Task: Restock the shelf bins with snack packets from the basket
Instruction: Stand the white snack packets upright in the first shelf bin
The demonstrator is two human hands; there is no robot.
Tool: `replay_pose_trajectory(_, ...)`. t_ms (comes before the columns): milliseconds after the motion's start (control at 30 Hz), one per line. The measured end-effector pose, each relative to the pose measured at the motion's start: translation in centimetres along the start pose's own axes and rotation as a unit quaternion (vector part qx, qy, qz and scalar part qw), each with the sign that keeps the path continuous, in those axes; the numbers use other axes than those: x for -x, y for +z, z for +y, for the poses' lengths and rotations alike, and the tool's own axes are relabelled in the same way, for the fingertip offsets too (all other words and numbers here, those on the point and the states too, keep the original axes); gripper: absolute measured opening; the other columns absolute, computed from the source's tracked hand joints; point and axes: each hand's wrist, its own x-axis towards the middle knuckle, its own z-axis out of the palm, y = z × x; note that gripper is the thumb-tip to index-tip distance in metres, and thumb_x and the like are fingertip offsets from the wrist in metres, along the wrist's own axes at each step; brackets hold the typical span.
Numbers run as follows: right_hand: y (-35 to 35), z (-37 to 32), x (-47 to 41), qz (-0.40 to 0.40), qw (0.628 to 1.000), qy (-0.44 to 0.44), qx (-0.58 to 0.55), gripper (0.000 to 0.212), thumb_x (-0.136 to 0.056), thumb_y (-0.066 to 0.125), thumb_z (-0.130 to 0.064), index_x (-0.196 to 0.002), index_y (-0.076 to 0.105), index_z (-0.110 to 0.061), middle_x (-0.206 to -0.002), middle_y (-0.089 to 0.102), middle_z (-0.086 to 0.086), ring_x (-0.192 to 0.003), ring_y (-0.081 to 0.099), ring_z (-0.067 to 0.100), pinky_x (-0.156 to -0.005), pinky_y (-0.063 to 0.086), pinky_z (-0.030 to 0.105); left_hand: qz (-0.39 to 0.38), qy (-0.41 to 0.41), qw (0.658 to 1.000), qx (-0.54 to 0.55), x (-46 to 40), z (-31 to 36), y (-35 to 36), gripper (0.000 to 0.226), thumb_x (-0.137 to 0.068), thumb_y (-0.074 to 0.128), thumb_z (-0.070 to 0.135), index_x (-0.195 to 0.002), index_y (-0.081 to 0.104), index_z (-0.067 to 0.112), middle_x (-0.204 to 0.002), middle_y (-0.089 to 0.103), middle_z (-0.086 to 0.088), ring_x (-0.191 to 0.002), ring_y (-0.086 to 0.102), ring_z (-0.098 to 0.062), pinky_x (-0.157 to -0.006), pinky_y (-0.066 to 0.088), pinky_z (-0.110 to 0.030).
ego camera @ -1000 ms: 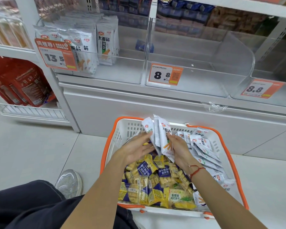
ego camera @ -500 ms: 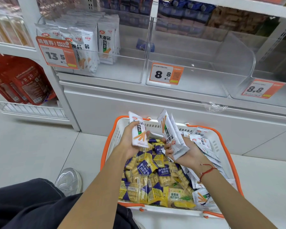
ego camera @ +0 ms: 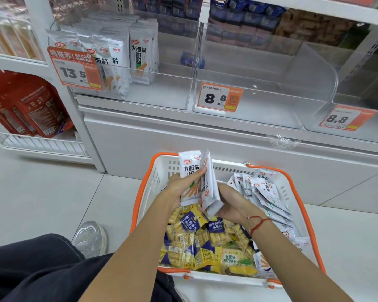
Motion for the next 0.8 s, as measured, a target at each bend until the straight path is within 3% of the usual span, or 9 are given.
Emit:
replay_pose_trajectory(100, 0.8, -0.1, 0.0, 0.071, 0.99, -0.054, 0.113, 0.025, -0.1, 0.044, -0.024, -0.098, 0.063, -0.007, -0.088, 0.066, 0.012, -0.075, 0.06, 0.022, -0.059, 0.052, 0.031, -0.008, -0.022, 1.0, -0.009, -0.1, 0.1, 0.4, 0.107, -0.028, 0.089, 0.054, -0.118, 0.061, 0.003, -0.104, 0.071, -0.013, -0.092, 0.069, -0.026, -0.08, 0.057, -0.038)
replay_pose_trajectory(200, 1.2, -0.1, 0.1, 0.145, 0.976, -0.118, 0.11, 0.033, -0.103, 0.034, -0.013, -0.077, 0.053, -0.009, -0.071, 0.051, 0.006, -0.064, 0.048, 0.012, -0.046, 0.043, 0.015, -0.018, -0.056, 0.998, -0.017, -0.3, -0.4, 1.2, 0.098, -0.041, 0.089, 0.056, -0.117, 0.058, 0.003, -0.106, 0.069, -0.013, -0.092, 0.068, -0.026, -0.076, 0.058, -0.038)
replay_pose_trajectory(267, 1.2, 0.1, 0.2, 0.162, 0.968, -0.148, 0.119, 0.035, -0.103, 0.033, -0.018, -0.088, 0.06, -0.002, -0.073, 0.056, 0.009, -0.064, 0.053, 0.015, -0.046, 0.046, 0.016, -0.028, -0.083, 0.996, -0.014, -0.8, -1.0, 1.4, 0.099, -0.033, 0.09, 0.059, -0.112, 0.064, 0.006, -0.101, 0.072, -0.013, -0.088, 0.07, -0.028, -0.077, 0.059, -0.041)
replay_pose_trajectory(333, 1.1, 0.0, 0.4, 0.141, 0.967, -0.17, 0.129, 0.045, -0.103, 0.03, -0.036, -0.108, 0.063, -0.005, -0.08, 0.065, 0.008, -0.071, 0.062, 0.017, -0.059, 0.051, 0.023, -0.036, -0.105, 0.994, -0.003, -1.1, -1.3, 1.3, 0.097, -0.033, 0.091, 0.058, -0.112, 0.066, 0.007, -0.099, 0.072, -0.014, -0.087, 0.071, -0.029, -0.077, 0.058, -0.044)
replay_pose_trajectory(467, 0.3, -0.9, 1.1, 0.021, 0.964, -0.166, 0.205, 0.053, -0.081, 0.05, -0.068, -0.107, 0.065, -0.025, -0.098, 0.074, 0.004, -0.092, 0.07, 0.017, -0.086, 0.054, 0.034, -0.073, -0.129, 0.989, 0.023, -0.4, -0.5, 0.9, 0.033, -0.078, 0.077, 0.029, -0.098, 0.067, 0.006, -0.091, 0.073, -0.015, -0.078, 0.069, -0.029, -0.073, 0.058, -0.043)
replay_pose_trajectory(567, -1.0, -0.8, 1.5, 0.005, 0.957, -0.154, 0.246, 0.055, -0.075, 0.073, -0.04, -0.121, 0.06, -0.012, -0.104, 0.072, 0.006, -0.092, 0.07, 0.016, -0.082, 0.053, 0.028, -0.097, -0.149, 0.984, 0.019, -0.6, -0.3, 0.6, 0.021, -0.082, 0.074, 0.026, -0.086, 0.066, 0.007, -0.079, 0.072, -0.013, -0.076, 0.068, -0.027, -0.079, 0.056, -0.043)
replay_pose_trajectory(667, -2.3, -1.3, 1.3, 0.094, 0.941, -0.136, 0.294, 0.048, -0.077, 0.072, -0.001, -0.12, 0.051, -0.002, -0.098, 0.071, 0.012, -0.082, 0.07, 0.025, -0.072, 0.057, 0.034, -0.104, -0.142, 0.984, -0.003, -0.7, 0.0, 0.4, 0.017, -0.082, 0.074, 0.019, -0.087, 0.063, 0.007, -0.075, 0.071, -0.01, -0.076, 0.067, -0.025, -0.082, 0.054, -0.044)
replay_pose_trajectory(733, -3.0, -2.8, 1.6, 0.099, 0.935, -0.108, 0.322, 0.038, -0.079, 0.066, 0.005, -0.114, 0.051, 0.002, -0.097, 0.07, 0.017, -0.082, 0.069, 0.029, -0.074, 0.056, 0.039, -0.056, -0.094, 0.992, -0.067, -1.1, 0.1, -0.1, 0.032, -0.082, 0.074, 0.023, -0.105, 0.06, 0.006, -0.097, 0.07, -0.013, -0.093, 0.065, -0.029, -0.09, 0.051, -0.044)
replay_pose_trajectory(800, -3.5, -4.8, 2.3, 0.024, 0.926, -0.052, 0.372, 0.02, -0.081, 0.061, 0.007, -0.099, 0.053, 0.001, -0.094, 0.068, 0.016, -0.081, 0.067, 0.028, -0.076, 0.054, 0.04, 0.025, -0.013, 0.984, -0.174, -1.6, 0.2, -0.9, 0.058, -0.085, 0.07, 0.036, -0.129, 0.051, 0.004, -0.128, 0.057, -0.012, -0.117, 0.054, -0.031, -0.099, 0.043, -0.041)
